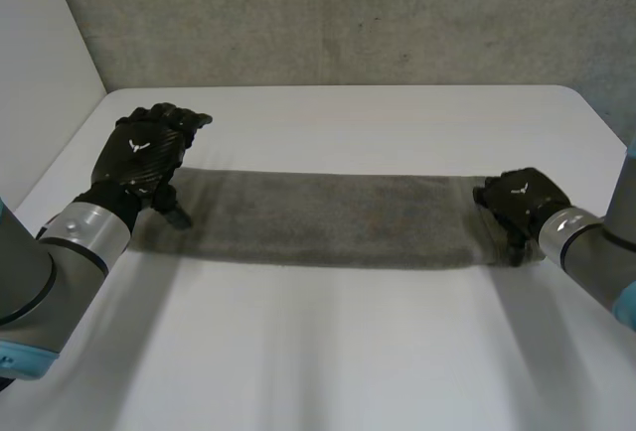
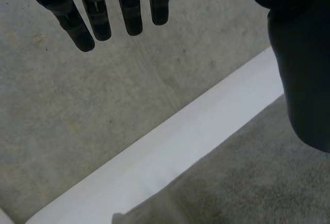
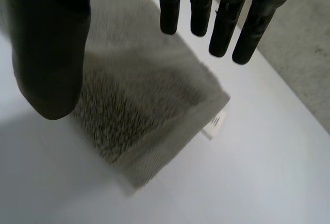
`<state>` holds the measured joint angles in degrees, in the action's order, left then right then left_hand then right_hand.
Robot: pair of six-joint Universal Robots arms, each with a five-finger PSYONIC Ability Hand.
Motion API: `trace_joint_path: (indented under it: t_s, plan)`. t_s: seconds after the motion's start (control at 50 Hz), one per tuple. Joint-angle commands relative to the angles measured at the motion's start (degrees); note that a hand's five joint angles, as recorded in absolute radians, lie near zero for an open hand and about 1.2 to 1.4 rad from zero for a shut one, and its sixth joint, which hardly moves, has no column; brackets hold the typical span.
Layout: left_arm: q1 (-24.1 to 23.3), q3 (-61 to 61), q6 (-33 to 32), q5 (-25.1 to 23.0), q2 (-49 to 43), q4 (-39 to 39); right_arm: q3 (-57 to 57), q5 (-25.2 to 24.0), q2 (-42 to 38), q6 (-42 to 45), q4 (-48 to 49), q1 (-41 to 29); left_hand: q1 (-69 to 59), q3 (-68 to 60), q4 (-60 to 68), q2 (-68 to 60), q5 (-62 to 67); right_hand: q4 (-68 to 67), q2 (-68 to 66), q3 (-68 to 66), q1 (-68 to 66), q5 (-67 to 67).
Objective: Fold the towel.
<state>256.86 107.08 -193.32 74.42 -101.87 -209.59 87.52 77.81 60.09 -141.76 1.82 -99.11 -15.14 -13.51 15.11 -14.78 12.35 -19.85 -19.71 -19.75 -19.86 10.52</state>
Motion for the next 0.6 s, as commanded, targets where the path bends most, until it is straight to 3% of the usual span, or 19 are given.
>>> trace_joint_path:
  t_s: [0.02,0.06,0.1,0.14,0.24,0.32,0.46,0.54,0.58,0.6]
  plan:
    - [-0.04,-0.12,3.04,-3.49,-0.88,-0.65,-1.03,0.32,-5.51,2.98,2.40,2.34,5.14,3.51,-5.11,4.78,-12.35,-12.55,-12.70,-12.66,-12.55,11.89]
    - [-0.30,-0.12,3.04,-3.85,-0.88,-0.65,-1.21,0.67,-5.60,3.42,2.40,2.70,5.14,3.51,-5.11,4.78,-12.35,-19.50,-19.64,-19.60,-19.49,18.84]
    - [-0.74,0.06,3.04,-4.11,-0.97,-0.65,-1.91,2.77,-5.60,4.30,2.66,3.75,5.14,3.51,-5.11,4.78,-12.35,-55.14,-55.28,-55.24,-55.13,54.48]
    - [-0.83,0.15,3.04,-4.11,-0.97,-0.65,-2.34,4.52,-5.17,4.39,3.01,4.36,5.14,3.51,-5.11,4.78,-12.35,-60.10,-60.24,-60.20,-60.09,59.44]
    - [-0.66,0.15,3.30,-4.02,-0.97,-0.65,-3.49,10.15,-0.79,5.09,4.24,7.43,5.14,3.51,-5.11,4.78,-12.35,-60.15,-60.29,-60.25,-60.14,59.48]
    - [-0.57,0.06,3.48,-3.94,-0.35,-0.65,-3.93,10.61,3.88,9.90,5.91,11.91,5.14,3.51,-5.11,4.78,-12.35,-60.15,-60.29,-60.25,-60.14,59.48]
    - [-0.65,-0.91,4.88,-3.94,0.18,0.06,-7.26,11.66,4.42,21.67,6.00,12.28,5.14,3.51,-5.11,4.78,-12.35,-60.15,-60.29,-60.25,-60.14,59.48]
    - [-0.74,-1.96,6.21,-3.85,0.70,0.06,-9.03,11.31,4.50,23.72,5.91,9.47,5.14,3.51,-5.11,4.78,-12.35,-60.15,-60.29,-60.25,-60.14,59.48]
    - [-1.00,-3.19,7.34,-3.76,1.06,0.14,-11.91,10.70,3.81,23.81,6.09,0.11,5.14,3.51,-5.11,4.78,-12.35,-60.15,-60.29,-60.25,-60.14,59.48]
    - [-1.01,-3.19,7.35,-3.76,1.06,0.14,-11.93,10.69,3.80,23.81,6.09,0.06,5.14,3.51,-5.11,4.78,-12.35,-60.15,-60.29,-60.25,-60.14,59.48]
